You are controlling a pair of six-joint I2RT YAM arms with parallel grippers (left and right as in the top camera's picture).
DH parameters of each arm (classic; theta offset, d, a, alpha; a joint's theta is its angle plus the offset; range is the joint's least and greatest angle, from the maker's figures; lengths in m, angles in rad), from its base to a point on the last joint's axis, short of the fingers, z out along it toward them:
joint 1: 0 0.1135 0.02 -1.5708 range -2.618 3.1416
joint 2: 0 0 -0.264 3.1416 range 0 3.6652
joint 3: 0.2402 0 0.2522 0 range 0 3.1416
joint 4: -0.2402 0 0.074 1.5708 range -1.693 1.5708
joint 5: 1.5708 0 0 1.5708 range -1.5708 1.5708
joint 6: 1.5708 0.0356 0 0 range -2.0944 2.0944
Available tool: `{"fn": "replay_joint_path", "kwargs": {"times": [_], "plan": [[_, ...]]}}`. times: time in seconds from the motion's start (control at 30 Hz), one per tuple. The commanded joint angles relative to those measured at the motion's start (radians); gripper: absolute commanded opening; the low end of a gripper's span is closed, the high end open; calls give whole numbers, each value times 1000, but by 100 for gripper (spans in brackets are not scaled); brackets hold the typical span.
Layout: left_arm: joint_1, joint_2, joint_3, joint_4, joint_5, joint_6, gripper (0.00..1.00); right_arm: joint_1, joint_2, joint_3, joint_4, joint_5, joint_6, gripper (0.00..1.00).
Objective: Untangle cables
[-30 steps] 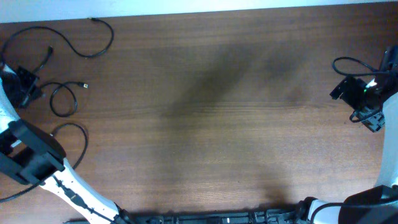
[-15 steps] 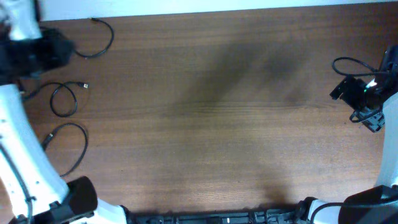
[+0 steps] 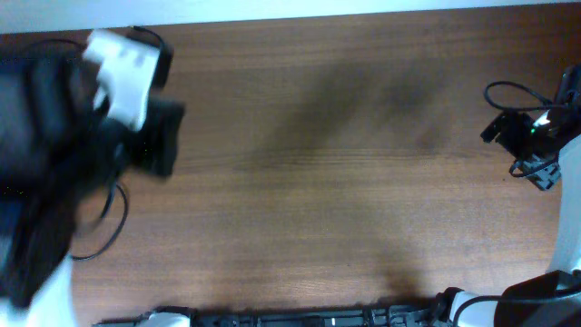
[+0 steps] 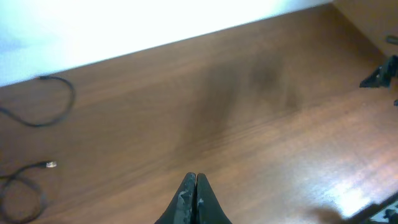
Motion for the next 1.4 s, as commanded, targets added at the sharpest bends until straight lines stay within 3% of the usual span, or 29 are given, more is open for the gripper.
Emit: {"fn": "replay_joint_path", "kwargs": {"times": [0.0,0.1,0.23,0.3,0.37,0.4,0.43,0.6,0.7,1.03,1.23,1.37], "plan": [[-2,-180,-177,21,-152,-39,0,-4,-2,11,3,-146,-7,98],[-2,-320,-428,175,-161,-134,0,-4,-2,11,-74,-228,-9,98],[-2,-478,-759,452,-162,-217,0,9,-6,11,-135,-408,-264,98],[-2,-510,-866,525,-162,-261,27,27,-27,11,-181,-406,-281,98],[-2,-505,-900,534,-163,-260,31,46,-64,11,-197,-406,-285,98],[-2,-496,-905,534,-162,-260,73,64,-100,11,-197,-402,-288,98],[-2,-489,-906,534,-162,-260,99,80,-140,11,-196,-396,-288,98],[-2,-438,-906,531,-162,-260,99,168,-842,11,-196,-278,-268,98],[-2,-438,-906,530,-162,-260,99,167,-1039,11,-198,-275,-269,98],[-2,-438,-906,531,-162,-260,99,167,-1048,11,-224,-275,-269,98],[-2,-438,-906,531,-162,-260,99,168,-1048,2,-254,-150,-280,98],[-2,-438,-906,530,-162,-260,99,272,-1048,-178,-188,-151,-352,98]]}}
